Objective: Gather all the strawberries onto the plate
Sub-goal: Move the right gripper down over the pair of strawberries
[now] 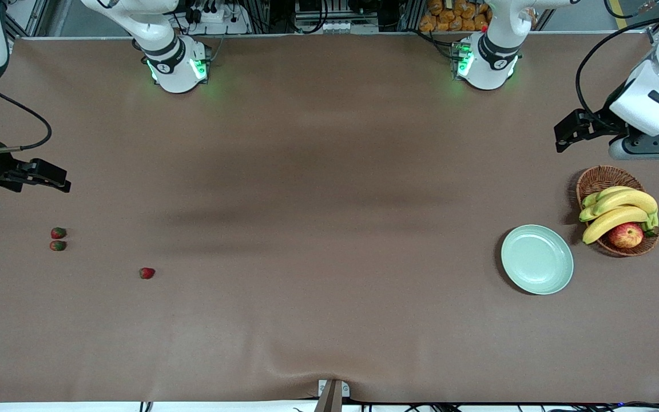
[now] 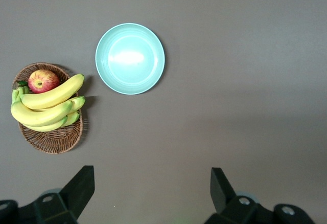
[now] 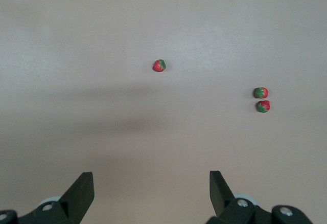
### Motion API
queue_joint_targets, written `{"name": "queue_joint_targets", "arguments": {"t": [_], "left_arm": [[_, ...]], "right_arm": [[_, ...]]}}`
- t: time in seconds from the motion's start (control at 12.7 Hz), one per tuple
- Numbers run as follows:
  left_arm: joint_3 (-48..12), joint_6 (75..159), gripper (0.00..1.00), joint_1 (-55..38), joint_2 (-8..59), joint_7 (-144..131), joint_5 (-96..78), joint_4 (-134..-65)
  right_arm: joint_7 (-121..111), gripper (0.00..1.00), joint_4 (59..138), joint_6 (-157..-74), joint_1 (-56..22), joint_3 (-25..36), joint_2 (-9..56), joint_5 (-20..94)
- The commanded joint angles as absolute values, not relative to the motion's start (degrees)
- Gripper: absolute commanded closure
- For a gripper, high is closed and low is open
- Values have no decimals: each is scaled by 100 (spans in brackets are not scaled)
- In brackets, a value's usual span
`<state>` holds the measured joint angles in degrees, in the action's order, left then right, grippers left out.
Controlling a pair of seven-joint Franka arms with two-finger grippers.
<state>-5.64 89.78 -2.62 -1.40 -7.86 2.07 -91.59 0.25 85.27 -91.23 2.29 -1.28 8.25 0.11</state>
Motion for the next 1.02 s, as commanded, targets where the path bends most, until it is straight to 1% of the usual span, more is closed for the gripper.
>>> {"name": "queue_joint_targets", "arguments": {"t": [0.0,0.08,0.24,0.47,0.71,0.94], "left_arm": [[-580,8886,0,-167,-132,-703,114,-9088],[-580,8886,0,-167,-132,-703,123,-9088],[-580,8903,0,-150,-106,-703,175,-9088],[-571,8921,0,-132,-18,-703,290,-9088],[-571,8921,0,-167,35,-703,281,-9088],[-606,8912,0,-176,0,-703,264,-9079]], "right_arm": [[35,0,8578,-9306,325,-158,808,53],[35,0,8587,-9534,325,-150,817,18],[9,0,8570,-9668,456,-141,992,-9],[-418,0,8578,-9799,956,-141,1588,0],[-1736,0,8587,-10352,1800,-149,2257,18],[-2013,0,8604,-10765,2091,-141,2670,-148]]}}
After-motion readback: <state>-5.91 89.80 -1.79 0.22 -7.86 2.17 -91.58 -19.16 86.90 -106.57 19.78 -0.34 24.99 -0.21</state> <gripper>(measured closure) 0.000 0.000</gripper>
